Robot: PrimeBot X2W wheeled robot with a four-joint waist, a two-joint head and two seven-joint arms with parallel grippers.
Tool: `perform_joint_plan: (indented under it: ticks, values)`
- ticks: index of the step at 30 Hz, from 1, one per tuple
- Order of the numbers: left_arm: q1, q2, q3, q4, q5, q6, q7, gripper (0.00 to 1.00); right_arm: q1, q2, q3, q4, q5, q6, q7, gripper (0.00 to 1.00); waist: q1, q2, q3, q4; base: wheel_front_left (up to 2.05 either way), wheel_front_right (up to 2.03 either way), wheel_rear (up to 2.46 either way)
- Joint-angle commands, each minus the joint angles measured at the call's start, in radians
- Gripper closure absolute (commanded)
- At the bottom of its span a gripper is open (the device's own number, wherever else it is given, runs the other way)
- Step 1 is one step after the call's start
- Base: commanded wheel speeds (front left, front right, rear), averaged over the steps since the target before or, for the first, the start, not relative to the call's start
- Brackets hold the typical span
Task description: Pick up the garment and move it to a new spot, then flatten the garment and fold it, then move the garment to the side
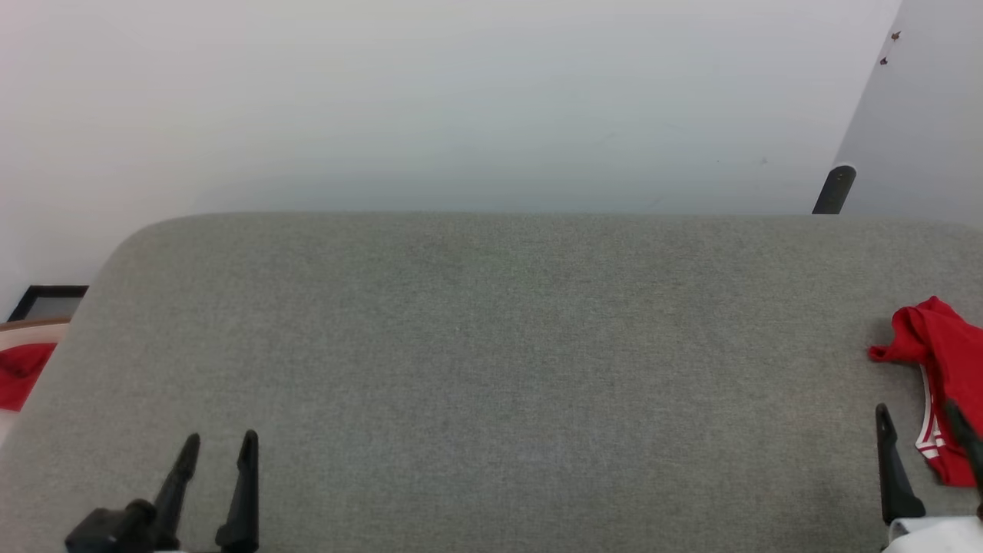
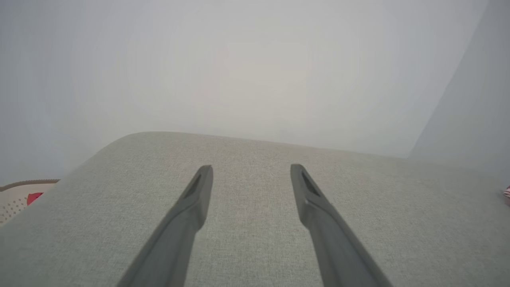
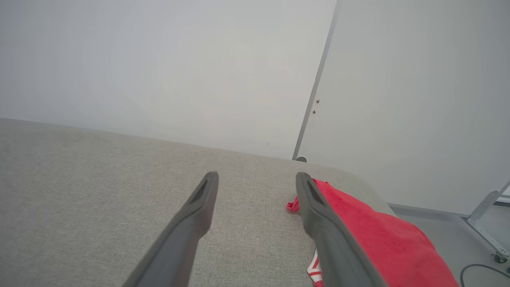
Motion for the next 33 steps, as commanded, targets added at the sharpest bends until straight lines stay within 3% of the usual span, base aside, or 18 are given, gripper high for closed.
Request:
perform_joint_plan:
  ticks: [1,6,33]
  values:
    - [0.000,-0.001,0.000,0.001,-0.001,0.000,0.000,1.00,-0.001,0.000,0.000,0.001,0.001,0.000,0.000,1.00,0.0000,0.0000,0.000,0.000,0.00,0.00,0.00]
    - [0.020,-0.031,-0.011,0.043,-0.010,0.000,0.004,1.00,0.008,0.022,0.004,0.053,0.012,0.000,0.009,1.00,0.0000,0.0000,0.001,0.000,0.00,0.00,0.00]
    - [-0.051,-0.091,0.024,0.060,-0.410,0.000,0.129,1.00,-0.050,0.052,0.021,0.087,0.540,0.000,0.103,1.00,0.0000,0.0000,0.013,0.003,0.00,0.00,0.00]
